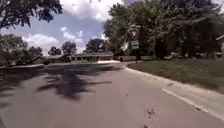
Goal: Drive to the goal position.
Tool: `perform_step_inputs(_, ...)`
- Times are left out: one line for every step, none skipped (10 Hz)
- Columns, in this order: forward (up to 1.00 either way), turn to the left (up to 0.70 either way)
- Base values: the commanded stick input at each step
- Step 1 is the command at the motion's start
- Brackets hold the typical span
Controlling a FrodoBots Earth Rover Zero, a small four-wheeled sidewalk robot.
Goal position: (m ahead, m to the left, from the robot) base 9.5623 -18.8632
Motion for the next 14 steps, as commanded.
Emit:
perform_step_inputs(0.7, 0.0)
perform_step_inputs(0.7, 0.0)
perform_step_inputs(0.7, 0.0)
perform_step_inputs(0.7, 0.0)
perform_step_inputs(0.7, 0.0)
perform_step_inputs(0.7, 0.0)
perform_step_inputs(0.7, 0.0)
perform_step_inputs(0.7, 0.0)
perform_step_inputs(0.7, 0.0)
perform_step_inputs(0.7, 0.0)
perform_step_inputs(0.7, 0.0)
perform_step_inputs(0.7, 0.0)
perform_step_inputs(0.7, 0.0)
perform_step_inputs(0.7, 0.0)
